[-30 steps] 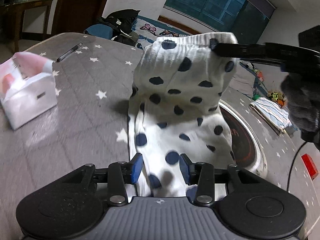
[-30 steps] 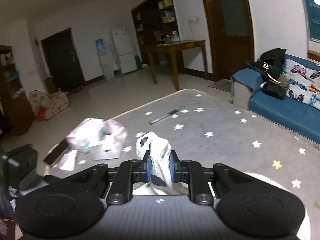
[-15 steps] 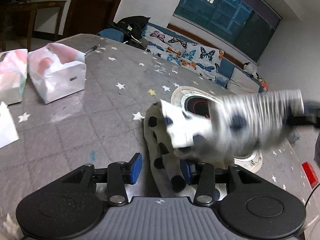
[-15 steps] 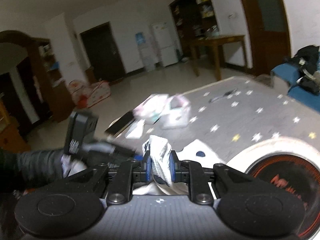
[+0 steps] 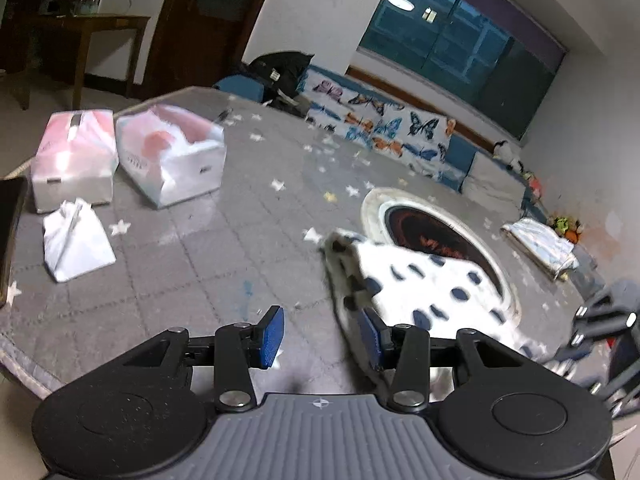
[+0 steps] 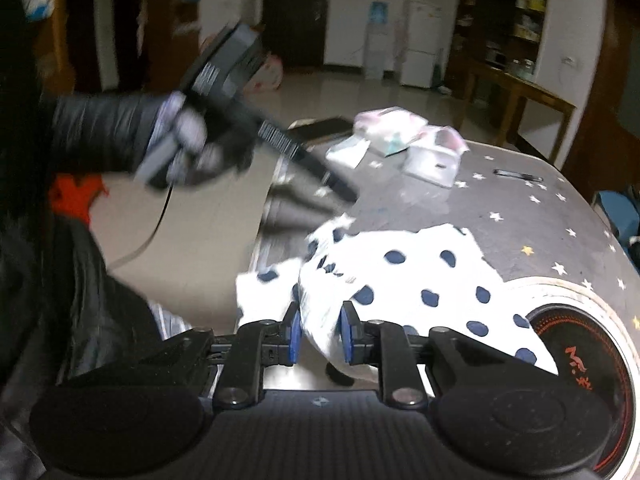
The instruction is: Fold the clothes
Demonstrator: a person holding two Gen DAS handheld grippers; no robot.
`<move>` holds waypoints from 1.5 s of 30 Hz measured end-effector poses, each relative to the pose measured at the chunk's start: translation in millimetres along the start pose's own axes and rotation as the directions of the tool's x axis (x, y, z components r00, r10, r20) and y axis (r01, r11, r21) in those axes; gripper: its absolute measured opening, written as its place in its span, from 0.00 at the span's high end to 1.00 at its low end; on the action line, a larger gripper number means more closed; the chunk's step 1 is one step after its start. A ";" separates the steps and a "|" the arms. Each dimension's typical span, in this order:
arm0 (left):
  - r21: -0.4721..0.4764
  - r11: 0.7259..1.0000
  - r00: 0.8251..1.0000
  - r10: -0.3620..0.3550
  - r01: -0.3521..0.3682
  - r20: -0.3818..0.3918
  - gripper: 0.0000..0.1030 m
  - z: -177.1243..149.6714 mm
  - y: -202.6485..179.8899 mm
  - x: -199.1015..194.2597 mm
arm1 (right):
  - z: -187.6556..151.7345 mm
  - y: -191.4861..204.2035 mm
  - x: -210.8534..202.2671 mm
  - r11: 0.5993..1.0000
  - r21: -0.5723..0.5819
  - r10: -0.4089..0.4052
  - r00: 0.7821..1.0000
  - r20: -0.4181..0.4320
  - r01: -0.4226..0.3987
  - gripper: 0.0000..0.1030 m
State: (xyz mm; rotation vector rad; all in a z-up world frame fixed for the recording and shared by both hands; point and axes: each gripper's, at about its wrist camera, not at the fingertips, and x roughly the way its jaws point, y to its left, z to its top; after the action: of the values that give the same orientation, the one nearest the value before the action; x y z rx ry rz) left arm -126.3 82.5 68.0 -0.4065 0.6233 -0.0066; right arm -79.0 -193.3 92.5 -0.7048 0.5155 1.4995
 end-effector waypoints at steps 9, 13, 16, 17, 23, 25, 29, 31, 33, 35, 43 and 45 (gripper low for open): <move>0.099 0.978 0.983 -0.184 0.185 -0.013 0.58 4.1 -48.3 12.6 | -9.9 25.3 10.2 0.997 -0.080 -0.022 0.998 -0.064 0.017 0.70; 0.128 0.962 0.970 -0.234 0.240 -0.059 0.58 -3.2 -60.4 20.4 | -11.6 30.5 5.8 0.997 -0.073 -0.035 0.997 -0.068 0.030 0.69; 0.146 0.954 0.964 -0.252 0.262 -0.088 0.59 -14.7 -64.6 18.2 | -12.6 32.5 6.5 0.996 -0.072 -0.051 0.996 -0.073 0.045 0.69; 0.148 0.952 0.962 -0.255 0.267 -0.098 0.59 -18.7 -65.0 16.9 | -13.2 33.3 7.1 0.996 -0.074 -0.057 0.995 -0.077 0.051 0.69; 0.149 0.952 0.959 -0.251 0.269 -0.130 0.59 -34.3 -61.5 8.5 | -15.2 39.4 13.6 0.989 -0.121 -0.098 0.991 -0.097 0.086 0.65; 0.149 0.952 0.959 -0.249 0.268 -0.132 0.59 -36.2 -60.8 6.2 | -15.2 41.5 15.7 0.985 -0.142 -0.112 0.988 -0.103 0.097 0.66; 0.149 0.952 0.960 -0.248 0.266 -0.127 0.59 -34.3 -60.5 3.9 | -13.8 44.9 18.5 0.978 -0.177 -0.130 0.985 -0.114 0.109 0.76; 0.153 0.951 0.960 -0.253 0.270 -0.125 0.59 -33.7 -61.8 3.0 | -11.8 45.6 16.1 0.971 -0.202 -0.151 0.983 -0.104 0.128 0.81; 0.161 0.947 0.957 -0.259 0.278 -0.128 0.59 -33.9 -64.1 3.0 | -8.6 45.6 10.6 0.959 -0.231 -0.188 0.979 -0.080 0.165 0.82; 0.171 0.943 0.955 -0.263 0.284 -0.136 0.59 -35.6 -65.9 3.2 | -7.4 44.9 8.0 0.946 -0.256 -0.223 0.973 -0.067 0.199 0.82; 0.222 0.935 0.954 -0.241 0.277 -0.179 0.59 -42.6 -70.4 6.9 | -22.2 49.2 21.4 0.950 -0.264 -0.202 0.974 -0.104 0.169 0.81; 0.238 0.933 0.957 -0.235 0.271 -0.169 0.59 -39.0 -73.3 3.6 | -22.0 47.0 19.8 0.954 -0.249 -0.198 0.975 -0.099 0.168 0.80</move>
State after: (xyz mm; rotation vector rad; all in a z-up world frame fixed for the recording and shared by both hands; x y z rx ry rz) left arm -137.1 0.2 64.6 -0.2310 0.6925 -0.3633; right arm -122.5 -197.4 58.3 -1.0123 0.3529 1.3612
